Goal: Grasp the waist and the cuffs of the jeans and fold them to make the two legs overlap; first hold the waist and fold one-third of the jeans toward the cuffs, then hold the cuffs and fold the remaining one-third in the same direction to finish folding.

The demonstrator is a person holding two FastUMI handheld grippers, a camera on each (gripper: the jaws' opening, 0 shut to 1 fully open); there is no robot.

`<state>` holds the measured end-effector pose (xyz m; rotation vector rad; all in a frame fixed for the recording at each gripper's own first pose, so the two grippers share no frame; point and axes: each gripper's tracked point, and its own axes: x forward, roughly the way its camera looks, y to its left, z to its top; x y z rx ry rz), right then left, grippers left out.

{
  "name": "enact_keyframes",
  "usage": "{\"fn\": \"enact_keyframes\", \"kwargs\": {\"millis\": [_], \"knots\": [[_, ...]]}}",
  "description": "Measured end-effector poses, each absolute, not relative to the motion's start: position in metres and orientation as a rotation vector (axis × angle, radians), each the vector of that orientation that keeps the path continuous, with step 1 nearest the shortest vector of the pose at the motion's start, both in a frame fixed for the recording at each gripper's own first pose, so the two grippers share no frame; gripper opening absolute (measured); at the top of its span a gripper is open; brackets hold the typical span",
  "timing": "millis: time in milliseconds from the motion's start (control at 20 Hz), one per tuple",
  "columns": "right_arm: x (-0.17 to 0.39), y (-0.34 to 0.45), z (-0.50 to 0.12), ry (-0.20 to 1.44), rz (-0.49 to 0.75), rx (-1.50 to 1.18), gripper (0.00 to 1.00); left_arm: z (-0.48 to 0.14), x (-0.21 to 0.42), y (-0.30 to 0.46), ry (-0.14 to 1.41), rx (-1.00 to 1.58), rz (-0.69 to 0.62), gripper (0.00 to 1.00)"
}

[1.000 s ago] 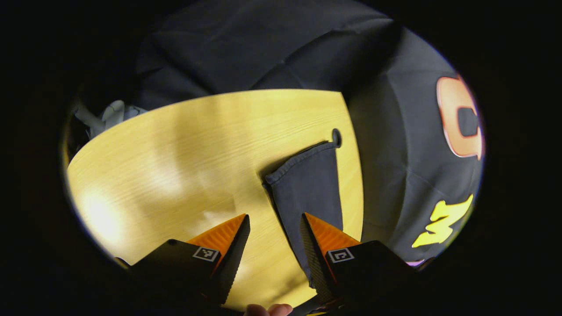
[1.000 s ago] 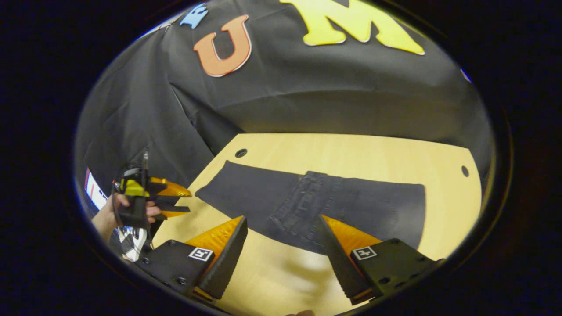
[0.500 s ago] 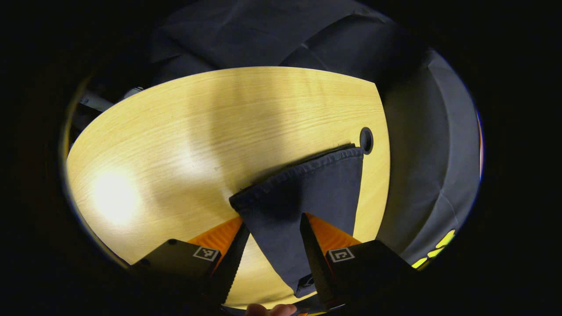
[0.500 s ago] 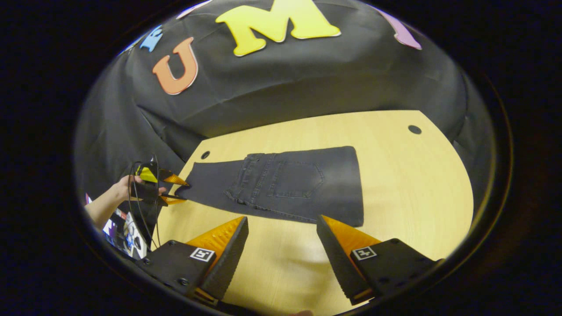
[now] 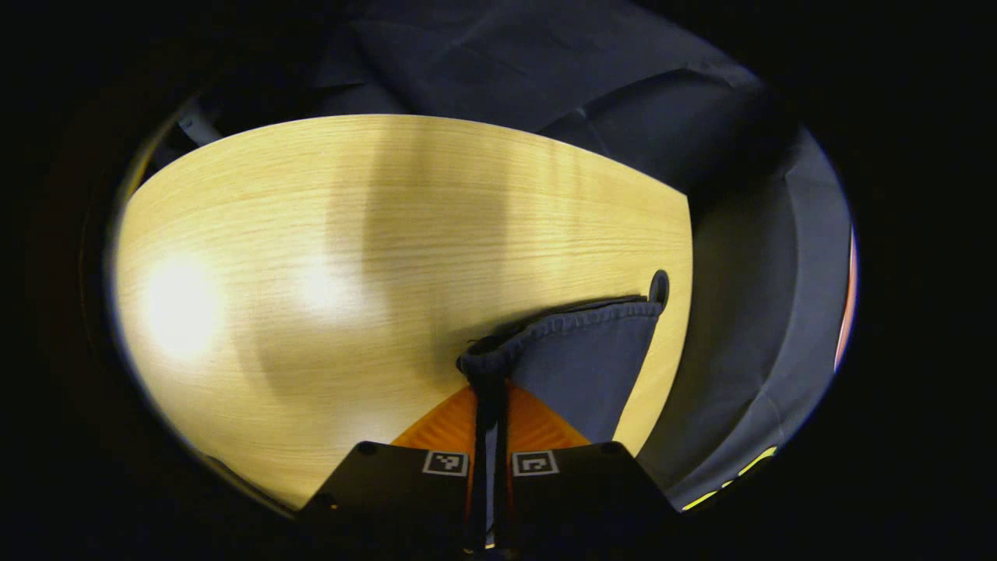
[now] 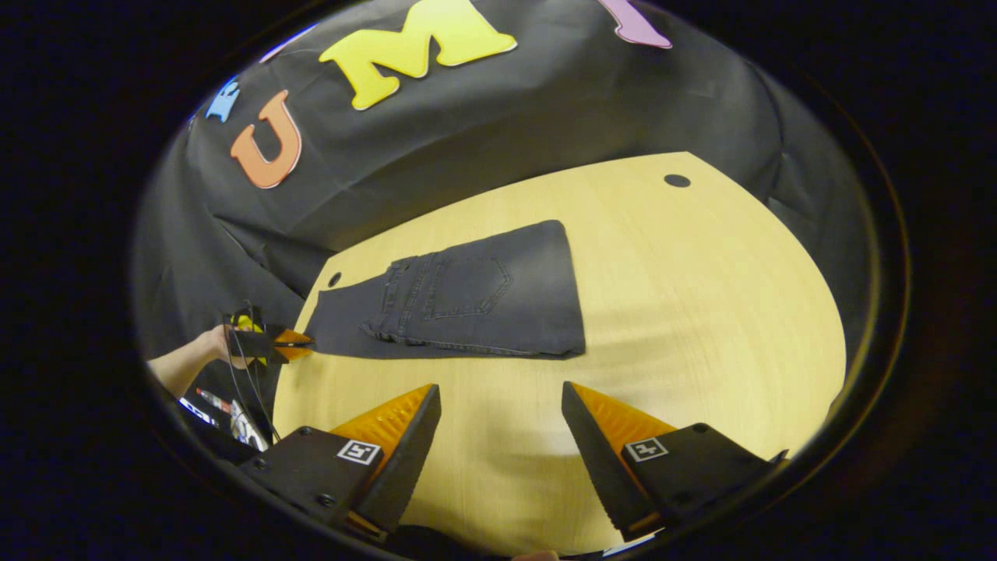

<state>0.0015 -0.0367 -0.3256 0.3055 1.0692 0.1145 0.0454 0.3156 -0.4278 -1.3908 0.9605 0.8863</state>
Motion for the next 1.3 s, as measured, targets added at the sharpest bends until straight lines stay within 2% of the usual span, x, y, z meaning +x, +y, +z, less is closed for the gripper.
{"fn": "enact_keyframes", "kwargs": {"millis": [50, 150, 200, 250, 300, 350, 400, 500, 550, 700, 750, 800, 850, 950, 1050, 1100, 1150, 1200, 1250, 1300], "knots": [[0.001, -0.041, -0.321, 1.059, 0.114, 0.299, 0.97, -0.423, 0.047, 0.317, 0.936, -1.404, 0.882, 0.05], [0.001, -0.050, -0.312, 1.040, 0.118, 0.270, 0.94, -0.401, 0.056, 0.319, 0.882, -1.401, 0.844, 0.04], [0.000, -0.054, -0.309, 1.032, 0.118, 0.257, 0.98, -0.385, 0.063, 0.319, 0.859, -1.371, 0.803, 0.03], [-0.003, -0.057, -0.306, 1.026, 0.121, 0.245, 0.94, -0.367, 0.070, 0.316, 0.841, -1.333, 0.756, 0.03], [-0.005, -0.059, -0.303, 1.020, 0.121, 0.233, 0.98, -0.346, 0.078, 0.310, 0.825, -1.295, 0.707, 0.03], [-0.007, -0.062, -0.299, 1.011, 0.118, 0.221, 0.98, -0.324, 0.087, 0.304, 0.805, -1.249, 0.657, 0.00], [-0.010, -0.064, -0.295, 1.001, 0.117, 0.212, 0.94, -0.300, 0.096, 0.296, 0.784, -1.195, 0.605, 0.03], [-0.014, -0.066, -0.284, 0.973, 0.118, 0.198, 0.98, -0.251, 0.114, 0.273, 0.748, -1.069, 0.490, 0.00], [-0.017, -0.068, -0.278, 0.957, 0.115, 0.192, 0.97, -0.226, 0.123, 0.259, 0.732, -0.997, 0.428, 0.03], [-0.029, -0.078, -0.267, 0.936, 0.103, 0.181, 0.98, -0.156, 0.146, 0.203, 0.683, -0.766, 0.235, 0.03], [-0.034, -0.083, -0.263, 0.933, 0.091, 0.180, 0.94, -0.138, 0.152, 0.182, 0.671, -0.683, 0.169, 0.03], [-0.038, -0.088, -0.261, 0.929, 0.080, 0.178, 0.98, -0.125, 0.157, 0.159, 0.660, -0.598, 0.107, 0.03], [-0.044, -0.096, -0.258, 0.925, 0.066, 0.175, 0.98, -0.128, 0.184, 0.150, 0.652, -0.515, 0.039, 0.03], [-0.056, -0.114, -0.253, 0.913, 0.025, 0.171, 0.98, -0.181, 0.167, 0.043, 0.664, -0.408, -0.067, 0.03], [-0.072, -0.133, -0.250, 0.916, -0.025, 0.183, 0.94, -0.211, 0.168, -0.009, 0.696, -0.314, -0.157, 0.03], [-0.080, -0.142, -0.250, 0.924, -0.051, 0.185, 0.97, -0.239, 0.166, -0.032, 0.715, -0.270, -0.187, 0.03], [-0.090, -0.153, -0.250, 0.931, -0.078, 0.185, 0.94, -0.269, 0.164, -0.053, 0.733, -0.224, -0.210, 0.03], [-0.101, -0.165, -0.250, 0.939, -0.106, 0.181, 1.00, -0.302, 0.162, -0.070, 0.754, -0.179, -0.226, 0.03], [-0.111, -0.176, -0.251, 0.949, -0.131, 0.179, 0.94, -0.334, 0.160, -0.082, 0.776, -0.129, -0.233, 0.03], [-0.122, -0.188, -0.253, 0.963, -0.159, 0.175, 0.98, -0.366, 0.159, -0.089, 0.794, -0.077, -0.233, 0.03]]}}
